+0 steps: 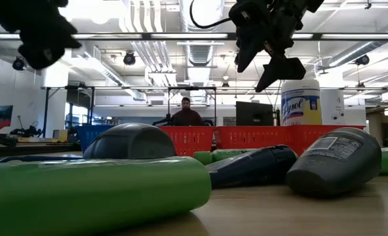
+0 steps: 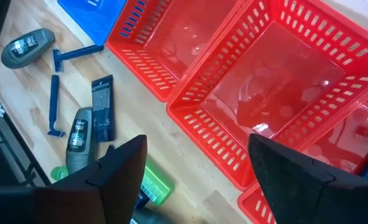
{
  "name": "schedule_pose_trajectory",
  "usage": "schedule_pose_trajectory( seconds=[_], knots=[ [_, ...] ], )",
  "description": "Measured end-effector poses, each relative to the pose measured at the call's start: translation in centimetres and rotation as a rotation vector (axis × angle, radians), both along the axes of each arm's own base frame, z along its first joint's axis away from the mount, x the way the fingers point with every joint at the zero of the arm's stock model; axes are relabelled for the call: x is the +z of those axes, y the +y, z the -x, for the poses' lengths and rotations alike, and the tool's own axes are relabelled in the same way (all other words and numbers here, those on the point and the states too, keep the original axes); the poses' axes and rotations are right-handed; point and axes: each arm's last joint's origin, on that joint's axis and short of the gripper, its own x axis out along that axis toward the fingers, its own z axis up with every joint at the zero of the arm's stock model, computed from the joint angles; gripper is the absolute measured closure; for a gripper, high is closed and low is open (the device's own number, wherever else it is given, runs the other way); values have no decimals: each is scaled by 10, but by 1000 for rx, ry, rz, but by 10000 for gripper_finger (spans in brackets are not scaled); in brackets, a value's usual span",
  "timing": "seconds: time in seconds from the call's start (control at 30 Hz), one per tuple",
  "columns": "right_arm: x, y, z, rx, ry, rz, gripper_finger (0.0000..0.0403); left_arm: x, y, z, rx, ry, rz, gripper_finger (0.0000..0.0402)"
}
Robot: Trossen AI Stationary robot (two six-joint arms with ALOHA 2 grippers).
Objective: Pick & Place Travel size toiletries
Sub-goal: Put the blue razor into the right red bin
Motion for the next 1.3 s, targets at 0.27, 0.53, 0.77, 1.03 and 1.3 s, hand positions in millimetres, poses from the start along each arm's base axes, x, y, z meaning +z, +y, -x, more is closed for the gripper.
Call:
schedule_pose_trajectory(
  seconds=[0.27,0.53,0.77,1.03,1.3],
  knots=[
    [0,0,0,17,2,10,154,-10,-9,-1,-117,93,-43,287],
    [-1,0,3,9,31,48,146,-35,-31,-25,-342,353,-34,287],
    [-4,-1,14,104,129,142,86,-39,-51,-57,-292,612,-173,286],
    [-2,-1,18,189,136,222,34,-59,-62,-80,-85,764,-53,265],
    [-1,-3,19,211,140,287,34,-72,-60,-86,39,811,23,259]
  ],
)
